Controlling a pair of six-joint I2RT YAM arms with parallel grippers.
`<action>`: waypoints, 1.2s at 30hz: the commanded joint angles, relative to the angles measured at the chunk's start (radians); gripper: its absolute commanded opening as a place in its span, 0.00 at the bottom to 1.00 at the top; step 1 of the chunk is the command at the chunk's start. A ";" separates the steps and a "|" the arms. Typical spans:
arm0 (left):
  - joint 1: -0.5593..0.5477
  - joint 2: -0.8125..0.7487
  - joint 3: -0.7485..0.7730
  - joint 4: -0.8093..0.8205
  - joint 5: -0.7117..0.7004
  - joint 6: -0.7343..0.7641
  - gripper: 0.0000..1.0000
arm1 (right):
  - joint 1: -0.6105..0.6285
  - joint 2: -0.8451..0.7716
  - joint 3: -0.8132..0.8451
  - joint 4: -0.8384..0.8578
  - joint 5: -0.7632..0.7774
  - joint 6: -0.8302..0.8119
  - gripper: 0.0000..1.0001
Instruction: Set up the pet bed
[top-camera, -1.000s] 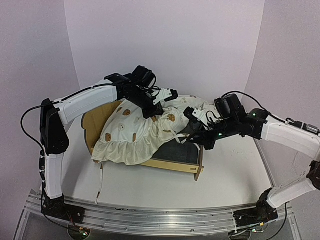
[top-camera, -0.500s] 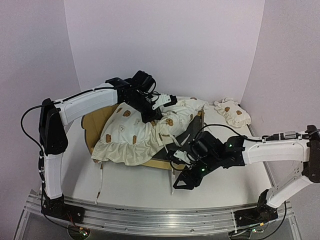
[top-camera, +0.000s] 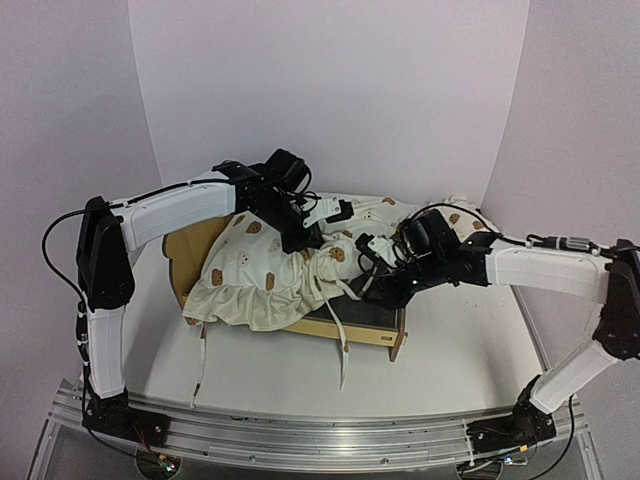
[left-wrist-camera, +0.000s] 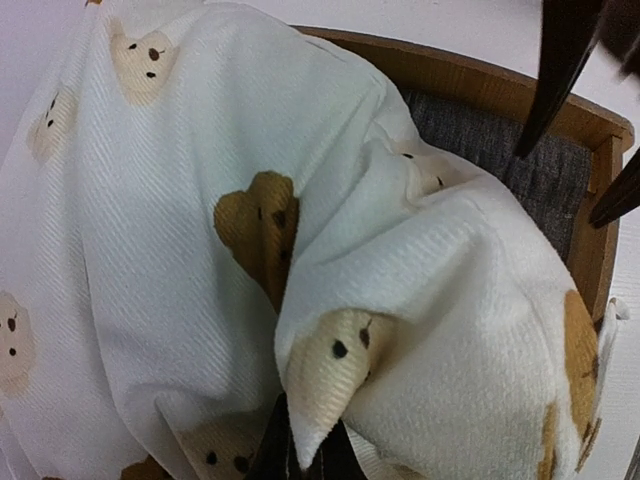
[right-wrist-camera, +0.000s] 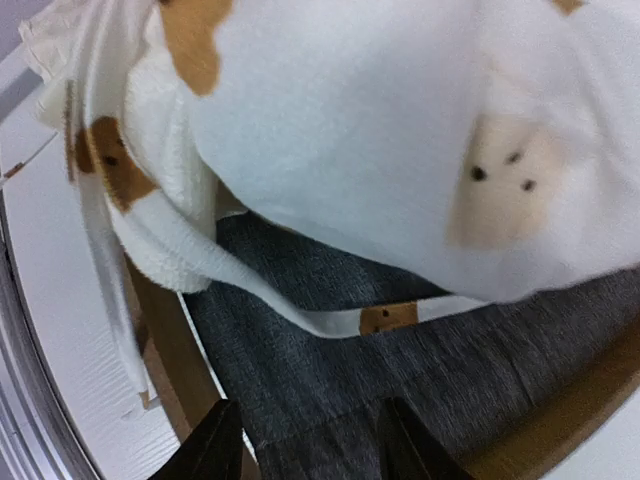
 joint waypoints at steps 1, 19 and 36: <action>0.020 -0.055 0.003 -0.017 -0.020 0.010 0.00 | -0.001 0.123 0.085 0.006 -0.065 -0.175 0.52; 0.021 -0.049 0.021 -0.019 -0.022 0.009 0.00 | -0.010 0.166 0.055 0.170 -0.036 -0.085 0.03; 0.035 -0.050 0.024 -0.025 -0.033 0.007 0.00 | 0.068 0.046 0.206 -0.089 -0.271 0.577 0.00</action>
